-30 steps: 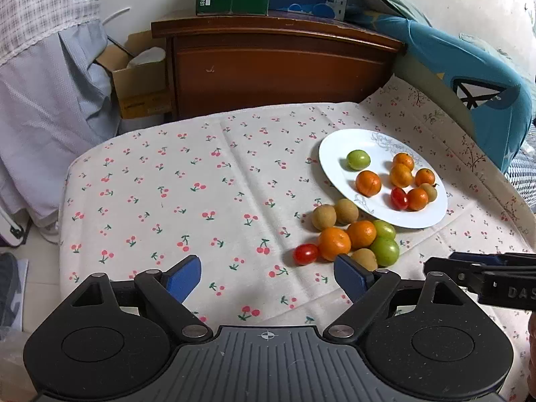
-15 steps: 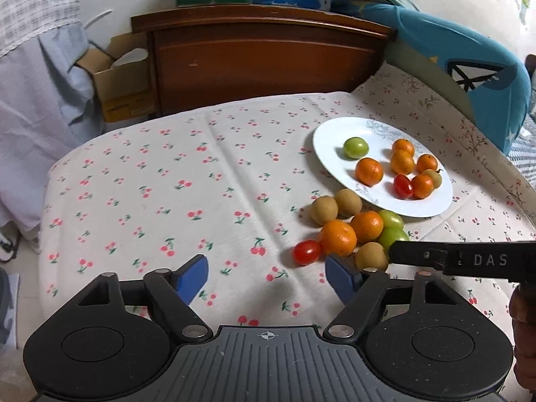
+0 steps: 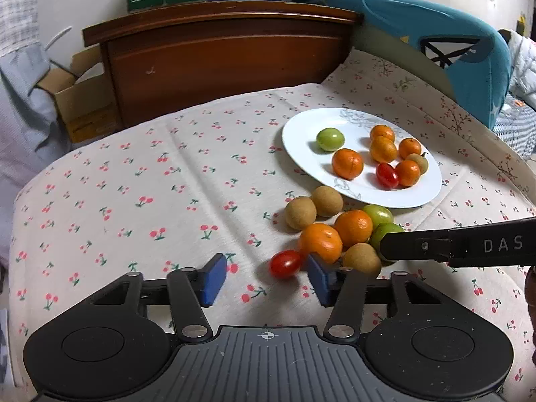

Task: Organize fruits
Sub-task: 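Move the left gripper to a red cherry tomato while the right approaches a green lime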

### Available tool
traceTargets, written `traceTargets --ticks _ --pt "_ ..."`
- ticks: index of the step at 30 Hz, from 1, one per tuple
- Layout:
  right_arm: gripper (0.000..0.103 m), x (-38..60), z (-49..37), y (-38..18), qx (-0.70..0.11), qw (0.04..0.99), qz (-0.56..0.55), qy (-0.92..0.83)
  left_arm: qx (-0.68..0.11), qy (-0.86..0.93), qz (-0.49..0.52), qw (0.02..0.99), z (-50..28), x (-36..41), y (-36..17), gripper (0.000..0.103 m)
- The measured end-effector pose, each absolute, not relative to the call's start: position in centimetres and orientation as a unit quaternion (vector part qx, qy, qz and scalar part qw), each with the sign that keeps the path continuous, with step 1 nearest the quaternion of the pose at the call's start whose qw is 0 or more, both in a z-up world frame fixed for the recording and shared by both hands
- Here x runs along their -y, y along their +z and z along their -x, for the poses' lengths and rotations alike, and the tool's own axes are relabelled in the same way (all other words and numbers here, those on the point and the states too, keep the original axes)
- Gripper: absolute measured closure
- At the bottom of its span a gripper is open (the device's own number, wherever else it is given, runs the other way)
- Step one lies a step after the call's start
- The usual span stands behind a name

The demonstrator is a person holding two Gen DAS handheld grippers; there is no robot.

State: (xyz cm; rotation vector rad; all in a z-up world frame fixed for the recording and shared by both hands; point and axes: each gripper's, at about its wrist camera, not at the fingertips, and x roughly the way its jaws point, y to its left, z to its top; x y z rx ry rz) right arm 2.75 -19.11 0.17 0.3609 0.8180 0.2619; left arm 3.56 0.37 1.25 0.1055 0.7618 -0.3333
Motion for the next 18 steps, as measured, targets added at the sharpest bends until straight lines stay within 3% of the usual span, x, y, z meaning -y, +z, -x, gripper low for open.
traceTargets --ticks 12,18 --pt "0.074 19.5 -2.4 0.4 -0.396 0.894 -0.175 0.11 -0.367 -0.188 -0.051 0.909 -4.0 -0.5 1.4 0.064" --pt "0.074 19.6 -2.4 0.3 -0.397 0.894 -0.178 0.109 -0.362 -0.218 -0.114 0.899 -3.0 0.1 1.8 0.064"
